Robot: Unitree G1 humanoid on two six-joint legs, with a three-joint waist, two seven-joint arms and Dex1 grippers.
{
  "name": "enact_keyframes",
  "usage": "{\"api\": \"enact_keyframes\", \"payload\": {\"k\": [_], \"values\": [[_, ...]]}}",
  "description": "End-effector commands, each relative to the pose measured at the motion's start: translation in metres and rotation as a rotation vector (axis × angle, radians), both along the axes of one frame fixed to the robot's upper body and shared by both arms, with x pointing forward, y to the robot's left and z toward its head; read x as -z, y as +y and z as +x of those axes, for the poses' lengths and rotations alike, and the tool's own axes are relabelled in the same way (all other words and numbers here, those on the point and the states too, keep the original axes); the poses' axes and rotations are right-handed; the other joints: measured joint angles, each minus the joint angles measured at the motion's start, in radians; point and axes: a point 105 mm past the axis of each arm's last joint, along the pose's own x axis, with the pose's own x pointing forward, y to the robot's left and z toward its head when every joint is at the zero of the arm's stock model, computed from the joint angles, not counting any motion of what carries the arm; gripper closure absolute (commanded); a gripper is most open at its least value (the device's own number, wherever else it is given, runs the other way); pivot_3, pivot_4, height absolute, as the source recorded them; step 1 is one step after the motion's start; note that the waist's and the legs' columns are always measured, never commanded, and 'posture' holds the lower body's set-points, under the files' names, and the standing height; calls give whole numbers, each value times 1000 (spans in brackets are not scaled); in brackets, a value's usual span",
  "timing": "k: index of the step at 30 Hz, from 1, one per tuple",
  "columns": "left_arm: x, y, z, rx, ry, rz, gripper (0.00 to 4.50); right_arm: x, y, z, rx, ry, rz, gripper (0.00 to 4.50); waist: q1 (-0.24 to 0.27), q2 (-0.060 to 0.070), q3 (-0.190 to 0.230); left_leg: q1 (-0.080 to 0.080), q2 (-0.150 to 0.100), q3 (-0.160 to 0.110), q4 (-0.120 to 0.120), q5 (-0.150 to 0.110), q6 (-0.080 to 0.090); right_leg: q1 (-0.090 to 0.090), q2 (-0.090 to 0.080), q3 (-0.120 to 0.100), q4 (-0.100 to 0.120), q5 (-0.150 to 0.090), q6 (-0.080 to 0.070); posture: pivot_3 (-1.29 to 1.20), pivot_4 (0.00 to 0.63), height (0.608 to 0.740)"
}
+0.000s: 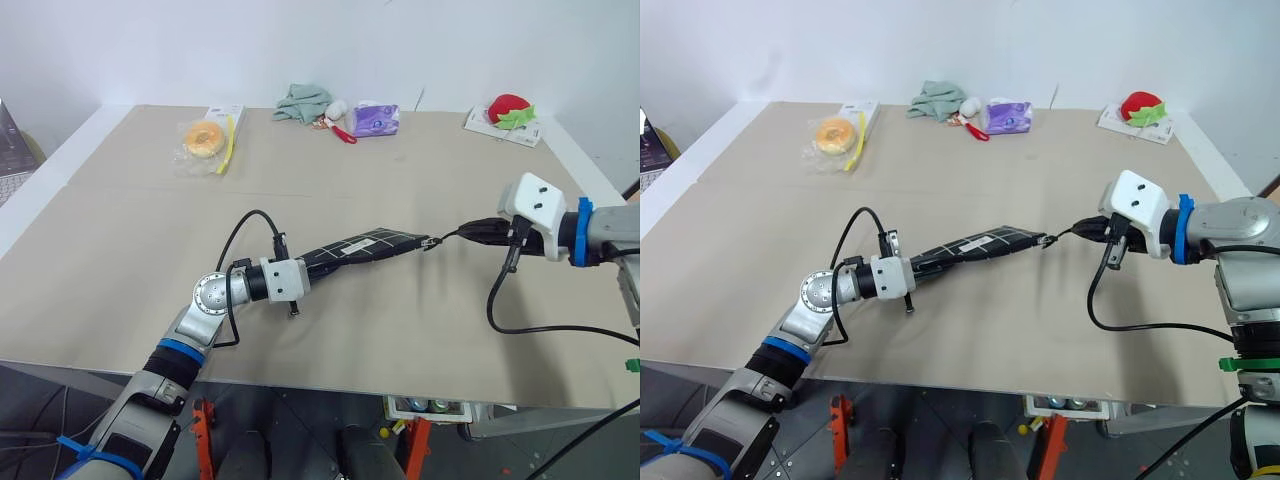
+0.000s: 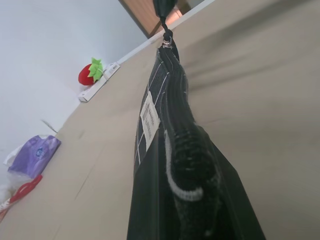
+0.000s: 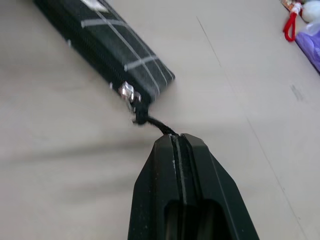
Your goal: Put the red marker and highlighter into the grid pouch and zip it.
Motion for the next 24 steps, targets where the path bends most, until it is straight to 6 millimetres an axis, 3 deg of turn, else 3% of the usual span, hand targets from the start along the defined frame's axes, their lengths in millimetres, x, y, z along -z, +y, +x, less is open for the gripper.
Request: {"api": "enact_keyframes", "payload": {"k": [1, 3, 4, 6, 7, 8, 12, 13, 18, 21, 24], "values": [[-11, -2, -1, 30, 10, -26, 4500, -25, 8, -4, -20, -60, 105, 4404, 0, 0, 0, 0, 0, 0, 0, 0, 0, 0, 0, 0, 0, 0, 0, 0, 150, 734], [-10, -1, -3, 54, 84, -29, 4500, -29, 12, -6, -27, -39, 198, 4143, 0, 0, 0, 0, 0, 0, 0, 0, 0, 0, 0, 0, 0, 0, 0, 0, 150, 734], [-8, 0, -7, 80, 141, -26, 4179, -27, 10, -7, -19, -22, 210, 3801, 0, 0, 0, 0, 0, 0, 0, 0, 0, 0, 0, 0, 0, 0, -1, 0, 150, 734], [-7, 2, -15, 141, 300, -37, 3381, -25, 6, -6, 6, -9, 250, 2842, 0, 0, 0, 0, 0, 0, 0, 0, 0, 0, 0, 0, 1, 0, -1, 0, 150, 734], [-8, 3, -19, 166, 378, -52, 3138, -23, 5, -6, 15, -3, 270, 2588, 0, 0, 0, 0, 0, 0, 0, 0, 0, 0, 0, 0, 1, 0, -1, 0, 150, 734], [-8, 4, -22, 182, 429, -61, 2473, -23, 5, -6, 21, -1, 285, 1887, 0, 0, 0, 0, 0, 0, 0, 0, 0, 0, 0, 0, 1, 0, 0, 0, 150, 734], [-16, 8, -32, 223, 590, -107, 759, -14, -5, -2, 82, 8, 325, 146, 0, 0, 0, 0, 0, 0, 0, 0, 0, 0, 0, 0, 1, -1, 1, 0, 150, 734], [-18, 10, -32, 219, 609, -121, 197, -11, -8, -1, 98, 15, 325, 0, 0, 0, 0, 0, 0, 0, 1, 0, 0, 0, 0, 0, 1, -1, 1, 0, 150, 734], [-36, 34, -18, 100, 674, -263, 86, 2, -21, -2, 170, 34, 328, 0, -1, 0, 0, 0, 1, 0, 2, 0, 0, 0, 1, 0, 1, -1, 1, 0, 150, 734], [-47, 75, 3, -102, 697, -397, 86, 10, -40, -2, 257, 46, 355, 0, -1, 0, 0, 1, 1, 0, 2, 0, 0, 0, 1, 0, 2, 0, 0, 0, 150, 734], [-41, 121, 11, -319, 709, -414, 86, 17, -55, -5, 323, 83, 377, 0, -5, 0, 0, 1, 2, 0, 1, 0, 0, 0, 2, 0, 2, -1, 0, 0, 150, 734]]}}
